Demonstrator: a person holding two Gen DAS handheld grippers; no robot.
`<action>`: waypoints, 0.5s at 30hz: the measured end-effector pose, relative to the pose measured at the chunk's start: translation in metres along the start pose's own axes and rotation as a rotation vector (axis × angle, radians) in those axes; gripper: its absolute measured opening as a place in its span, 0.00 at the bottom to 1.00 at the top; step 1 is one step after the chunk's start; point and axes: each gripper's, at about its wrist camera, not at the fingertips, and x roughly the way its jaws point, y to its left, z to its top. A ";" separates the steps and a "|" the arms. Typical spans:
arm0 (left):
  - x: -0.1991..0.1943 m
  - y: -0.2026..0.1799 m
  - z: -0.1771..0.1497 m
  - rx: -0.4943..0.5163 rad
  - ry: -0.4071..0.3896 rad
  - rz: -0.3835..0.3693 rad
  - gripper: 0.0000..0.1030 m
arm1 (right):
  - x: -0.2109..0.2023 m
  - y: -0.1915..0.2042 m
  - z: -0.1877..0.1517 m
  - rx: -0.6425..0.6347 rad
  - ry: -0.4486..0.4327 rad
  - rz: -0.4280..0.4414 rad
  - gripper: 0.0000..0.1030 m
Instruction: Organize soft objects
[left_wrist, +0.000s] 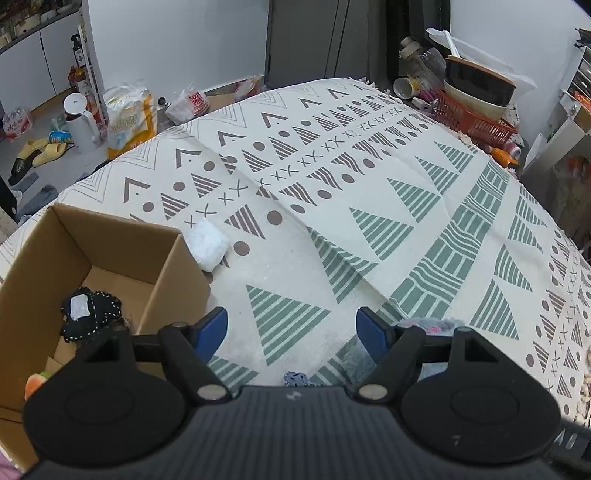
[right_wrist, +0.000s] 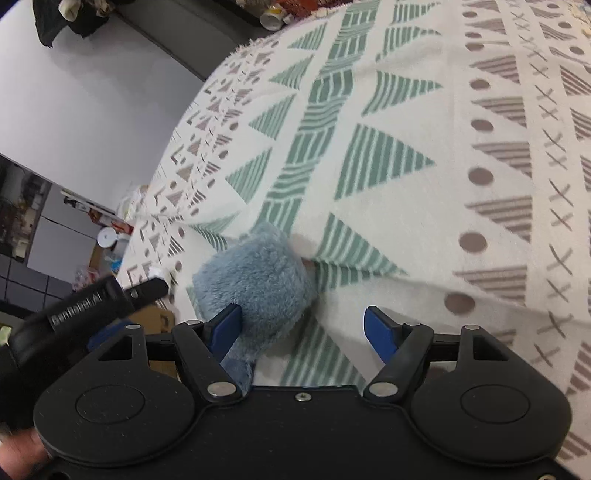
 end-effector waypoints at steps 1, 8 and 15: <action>0.000 -0.001 -0.001 0.000 0.004 -0.012 0.73 | -0.001 -0.001 -0.002 0.000 0.005 -0.008 0.69; 0.006 -0.015 -0.015 0.048 0.049 -0.064 0.73 | -0.014 -0.004 -0.010 0.015 0.007 -0.050 0.68; 0.006 -0.016 -0.019 0.045 0.071 -0.123 0.73 | -0.035 -0.005 -0.003 0.040 -0.062 0.015 0.65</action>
